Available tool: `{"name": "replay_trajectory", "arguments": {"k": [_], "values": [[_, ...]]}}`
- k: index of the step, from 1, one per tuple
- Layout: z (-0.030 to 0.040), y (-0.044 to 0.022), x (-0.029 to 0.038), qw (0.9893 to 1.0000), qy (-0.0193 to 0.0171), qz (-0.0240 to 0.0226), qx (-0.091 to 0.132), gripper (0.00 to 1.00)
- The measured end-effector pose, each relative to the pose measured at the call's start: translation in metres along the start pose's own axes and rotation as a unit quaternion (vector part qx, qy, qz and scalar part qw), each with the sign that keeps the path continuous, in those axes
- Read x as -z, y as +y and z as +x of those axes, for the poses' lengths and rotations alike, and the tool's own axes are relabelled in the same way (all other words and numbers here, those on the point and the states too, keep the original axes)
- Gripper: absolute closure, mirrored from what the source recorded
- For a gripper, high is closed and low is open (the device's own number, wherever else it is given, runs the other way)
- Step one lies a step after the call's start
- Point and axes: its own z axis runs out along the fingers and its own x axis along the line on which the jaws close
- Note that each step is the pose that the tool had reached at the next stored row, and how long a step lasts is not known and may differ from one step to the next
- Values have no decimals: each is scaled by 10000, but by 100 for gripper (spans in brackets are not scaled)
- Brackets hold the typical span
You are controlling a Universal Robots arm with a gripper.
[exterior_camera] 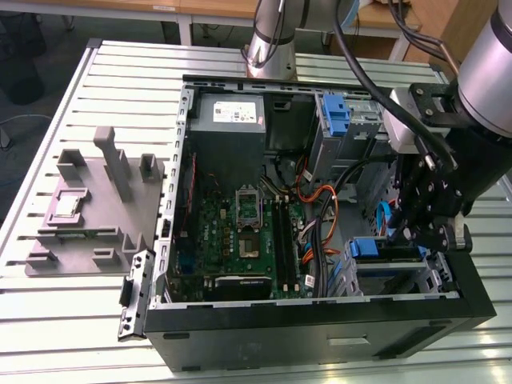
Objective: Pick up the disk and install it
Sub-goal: 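Insert the first disk wire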
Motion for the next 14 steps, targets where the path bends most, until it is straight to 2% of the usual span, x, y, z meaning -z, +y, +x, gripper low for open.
{"name": "replay_trajectory", "arguments": {"k": [7,14], "values": [[-3,-103,-7,10000,2,2,-59,76],[-3,-113,6,10000,3,-2,-67,76]]}}
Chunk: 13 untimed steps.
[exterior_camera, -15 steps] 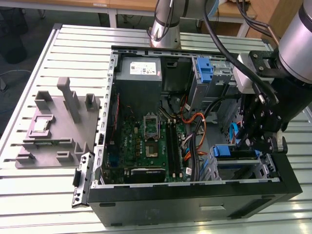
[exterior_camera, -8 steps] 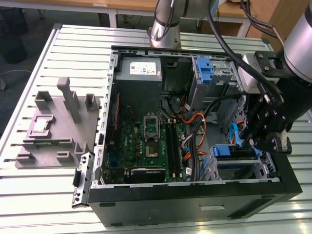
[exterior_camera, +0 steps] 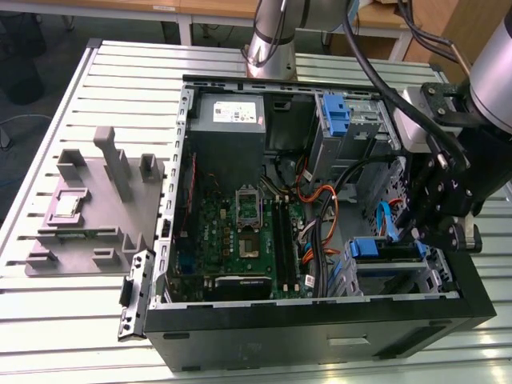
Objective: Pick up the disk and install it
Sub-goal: 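Insert the first disk wire, then insert the second disk wire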
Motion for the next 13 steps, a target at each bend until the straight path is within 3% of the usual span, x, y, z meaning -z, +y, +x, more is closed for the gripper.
{"name": "replay_trajectory", "arguments": {"k": [3,13], "values": [[-2,-1,37,10000,0,-19,-2,76],[-3,-1,47,10000,0,-20,-4,76]]}}
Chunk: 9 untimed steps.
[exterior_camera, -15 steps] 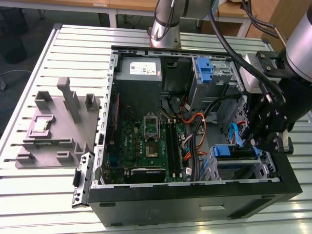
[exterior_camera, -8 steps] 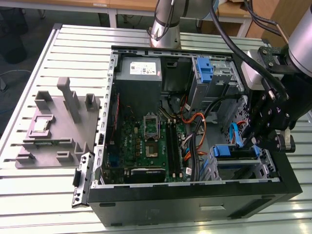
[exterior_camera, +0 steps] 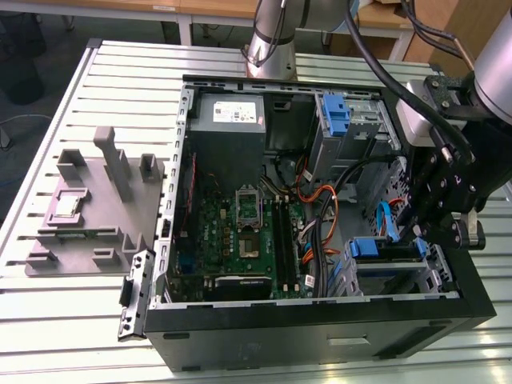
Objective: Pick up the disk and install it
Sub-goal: 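Insert the second disk wire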
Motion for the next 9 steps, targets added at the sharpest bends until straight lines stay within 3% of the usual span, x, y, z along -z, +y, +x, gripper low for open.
{"name": "replay_trajectory", "arguments": {"k": [9], "values": [[-1,0,17,10000,1,0,0,76]]}}
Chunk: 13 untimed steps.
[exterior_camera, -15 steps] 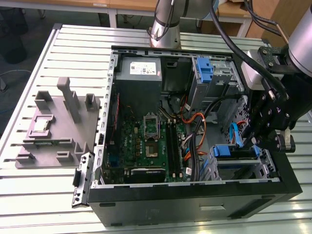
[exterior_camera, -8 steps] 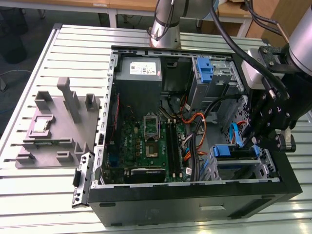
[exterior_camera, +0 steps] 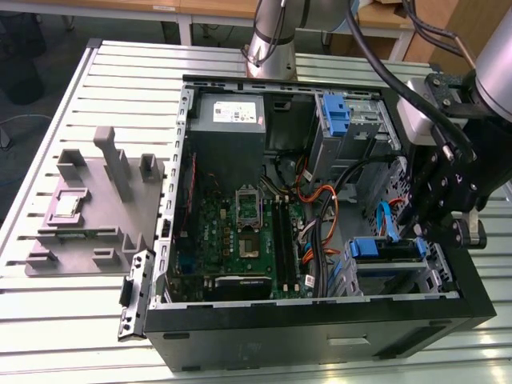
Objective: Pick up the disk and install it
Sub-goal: 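Insert the second disk wire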
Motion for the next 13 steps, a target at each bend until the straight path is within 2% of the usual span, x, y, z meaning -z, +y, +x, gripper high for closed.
{"name": "replay_trajectory", "arguments": {"k": [13], "values": [[-5,0,22,10000,0,0,0,76]]}}
